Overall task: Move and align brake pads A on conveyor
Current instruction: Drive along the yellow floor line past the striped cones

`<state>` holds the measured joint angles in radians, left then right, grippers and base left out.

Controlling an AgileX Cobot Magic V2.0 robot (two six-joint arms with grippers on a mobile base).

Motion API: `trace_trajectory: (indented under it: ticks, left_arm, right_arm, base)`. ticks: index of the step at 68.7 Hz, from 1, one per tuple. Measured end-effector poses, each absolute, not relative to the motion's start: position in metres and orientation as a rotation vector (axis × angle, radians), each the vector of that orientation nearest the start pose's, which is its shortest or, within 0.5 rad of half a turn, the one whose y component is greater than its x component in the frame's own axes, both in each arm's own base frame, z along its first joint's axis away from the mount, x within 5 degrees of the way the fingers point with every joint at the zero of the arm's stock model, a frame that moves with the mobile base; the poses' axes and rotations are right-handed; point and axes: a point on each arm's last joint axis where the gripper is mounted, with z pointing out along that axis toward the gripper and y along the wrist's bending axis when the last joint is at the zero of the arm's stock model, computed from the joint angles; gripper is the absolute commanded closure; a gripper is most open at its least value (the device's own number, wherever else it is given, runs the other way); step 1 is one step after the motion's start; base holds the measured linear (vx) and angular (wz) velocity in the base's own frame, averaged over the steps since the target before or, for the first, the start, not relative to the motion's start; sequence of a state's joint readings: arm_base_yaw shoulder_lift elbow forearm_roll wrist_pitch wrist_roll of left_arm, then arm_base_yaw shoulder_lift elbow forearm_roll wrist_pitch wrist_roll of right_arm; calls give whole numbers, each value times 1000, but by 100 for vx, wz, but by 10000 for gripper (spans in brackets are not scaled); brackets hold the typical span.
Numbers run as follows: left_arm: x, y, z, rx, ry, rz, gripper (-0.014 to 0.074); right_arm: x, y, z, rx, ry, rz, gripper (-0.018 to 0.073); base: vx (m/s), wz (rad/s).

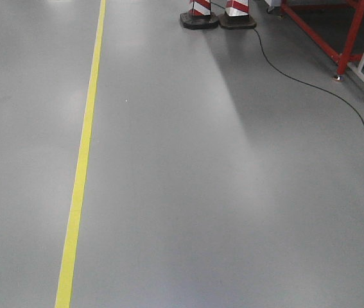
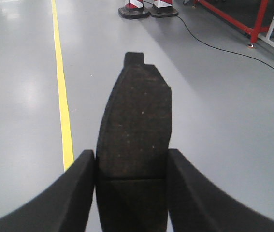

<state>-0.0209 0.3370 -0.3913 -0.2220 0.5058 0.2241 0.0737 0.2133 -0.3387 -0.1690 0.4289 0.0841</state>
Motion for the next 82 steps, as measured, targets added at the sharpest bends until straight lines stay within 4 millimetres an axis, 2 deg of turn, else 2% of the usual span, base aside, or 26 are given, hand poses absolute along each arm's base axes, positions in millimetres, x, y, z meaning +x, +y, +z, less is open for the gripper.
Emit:
trace_trajectory:
  ticks: [82]
  left_arm:
    - [76, -11, 279, 120, 1920, -97, 488]
  right_arm:
    - [62, -2, 276, -77, 1780, -60, 556]
  base:
    - [51, 12]
